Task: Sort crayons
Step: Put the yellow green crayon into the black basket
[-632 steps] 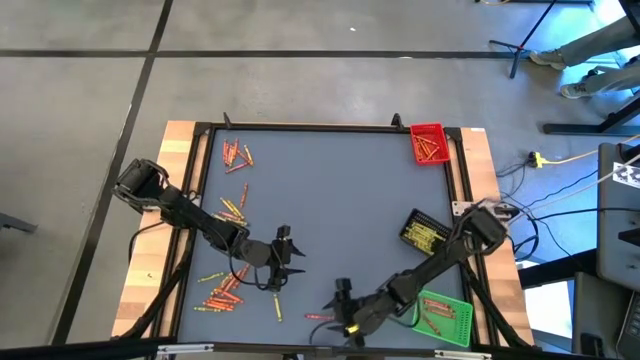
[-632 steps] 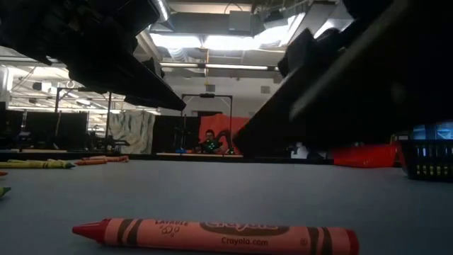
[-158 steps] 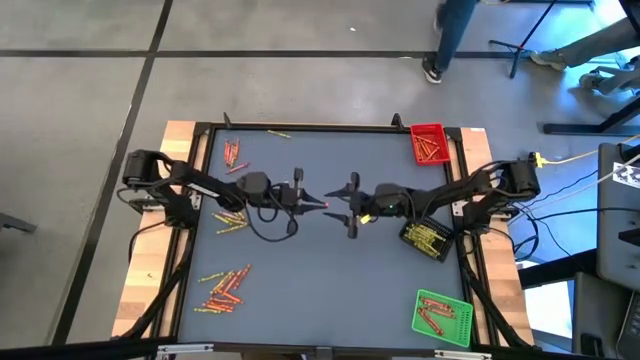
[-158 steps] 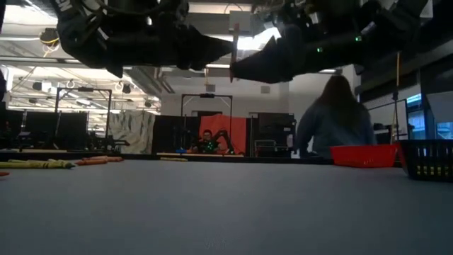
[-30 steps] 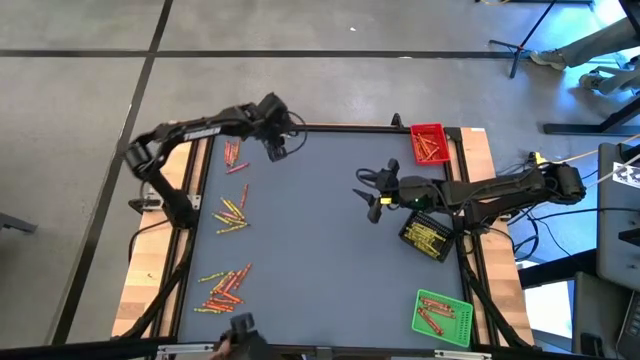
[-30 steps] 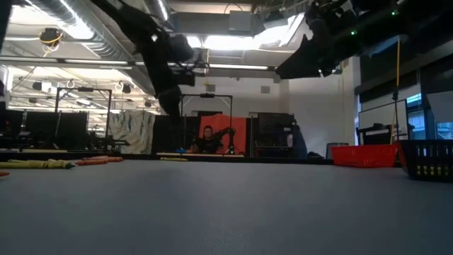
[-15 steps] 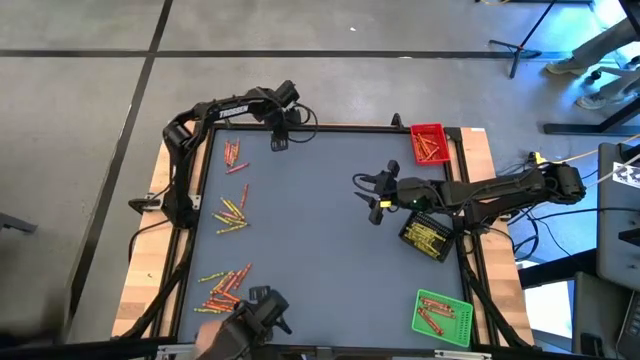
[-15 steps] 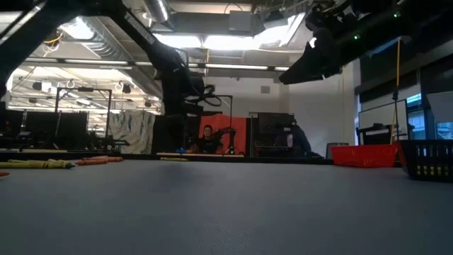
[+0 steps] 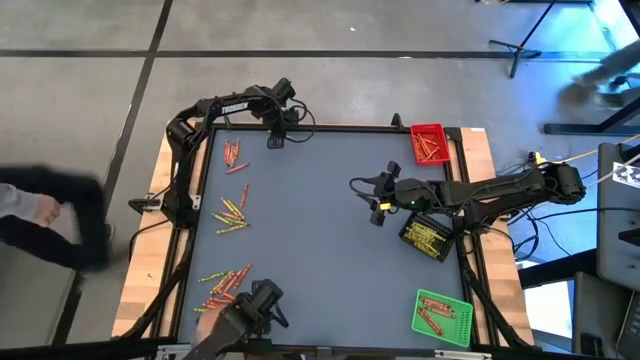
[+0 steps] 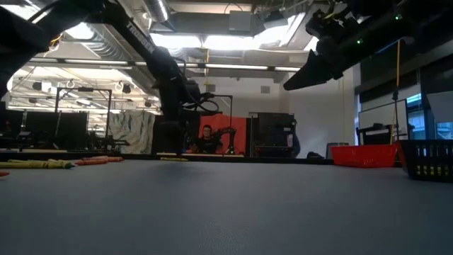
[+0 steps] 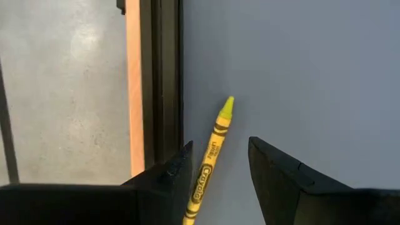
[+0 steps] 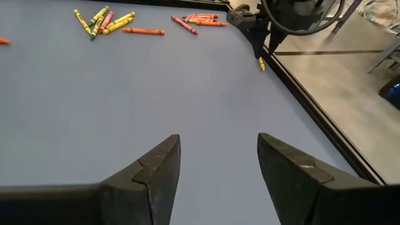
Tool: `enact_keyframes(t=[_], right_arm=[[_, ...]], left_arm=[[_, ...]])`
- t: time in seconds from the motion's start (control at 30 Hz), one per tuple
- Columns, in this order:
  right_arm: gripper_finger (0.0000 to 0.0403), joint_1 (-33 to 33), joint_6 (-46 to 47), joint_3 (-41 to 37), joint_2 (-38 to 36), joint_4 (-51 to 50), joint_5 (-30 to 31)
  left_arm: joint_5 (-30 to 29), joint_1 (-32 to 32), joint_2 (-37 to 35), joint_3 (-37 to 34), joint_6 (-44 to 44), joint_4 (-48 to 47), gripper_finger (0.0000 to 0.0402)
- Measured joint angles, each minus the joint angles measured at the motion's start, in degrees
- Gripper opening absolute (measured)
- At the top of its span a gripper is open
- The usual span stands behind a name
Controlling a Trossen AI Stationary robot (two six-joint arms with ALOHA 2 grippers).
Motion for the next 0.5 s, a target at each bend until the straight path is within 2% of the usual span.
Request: enact_keyframes(t=[0.13, 0.3, 0.5], right_arm=[[0.0211, 0.0, 0.0, 0.0, 0.0, 0.0, 0.0], [0.0211, 0.0, 0.0, 0.0, 0.0, 0.0, 0.3], [0.0211, 0.0, 0.0, 0.0, 0.0, 0.0, 0.4]], left_arm=[[2.5, 0.4, 0.2, -0.3, -0.2, 0.8, 0.014], [2.5, 0.7, 0.4, -1.4, 1.1, 3.3, 0.014], [3.3, 1.0, 0.4, -1.5, 1.0, 1.6, 0.014]])
